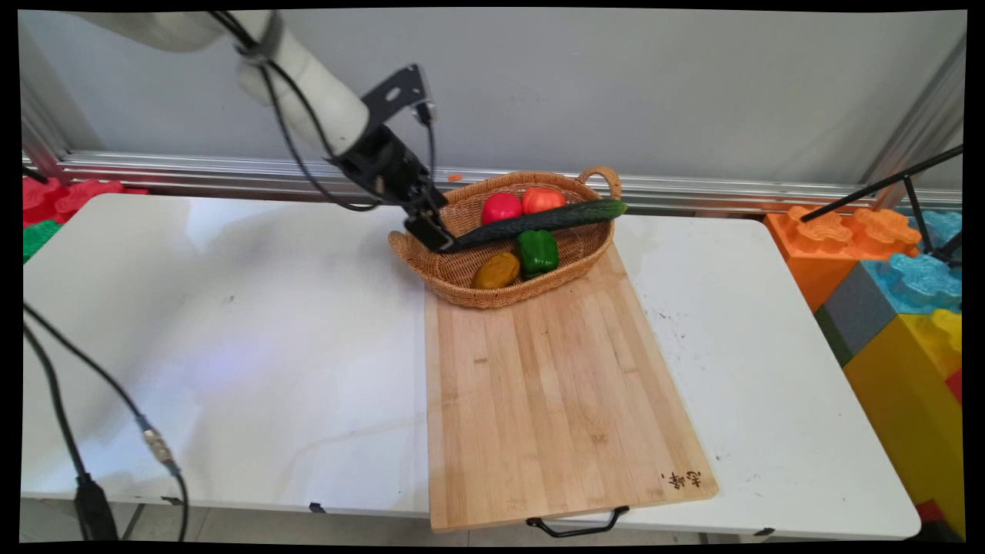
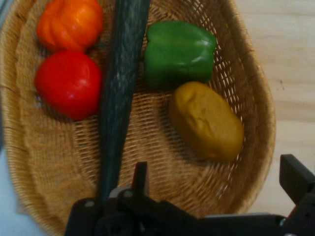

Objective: Pick up the potato from the vegetable basket

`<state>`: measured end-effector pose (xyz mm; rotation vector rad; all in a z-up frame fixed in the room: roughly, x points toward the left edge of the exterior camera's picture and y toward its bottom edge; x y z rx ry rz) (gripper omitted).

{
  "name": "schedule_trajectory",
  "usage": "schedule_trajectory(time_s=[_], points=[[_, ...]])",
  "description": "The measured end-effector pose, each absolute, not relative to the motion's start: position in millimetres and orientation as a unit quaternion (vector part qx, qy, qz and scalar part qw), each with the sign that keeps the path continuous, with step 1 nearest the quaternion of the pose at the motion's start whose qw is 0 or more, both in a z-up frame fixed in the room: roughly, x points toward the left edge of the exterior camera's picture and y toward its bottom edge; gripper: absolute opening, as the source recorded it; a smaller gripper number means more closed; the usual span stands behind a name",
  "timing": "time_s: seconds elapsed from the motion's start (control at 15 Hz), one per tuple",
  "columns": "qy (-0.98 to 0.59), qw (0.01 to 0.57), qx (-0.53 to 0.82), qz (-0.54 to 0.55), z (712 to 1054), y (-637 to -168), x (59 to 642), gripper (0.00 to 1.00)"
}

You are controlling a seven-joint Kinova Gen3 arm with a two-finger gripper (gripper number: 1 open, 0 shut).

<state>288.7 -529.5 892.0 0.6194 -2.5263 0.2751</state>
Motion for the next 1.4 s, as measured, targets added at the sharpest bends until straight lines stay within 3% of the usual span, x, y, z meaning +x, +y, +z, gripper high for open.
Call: schedule_trajectory(time_s=[0.73,1.4], points=[[-0.889,0.276,0.365,0.004,813,-578,237,1.00],[-0.873,0.278,0.401,-0.019,780,-608,236,1.00]])
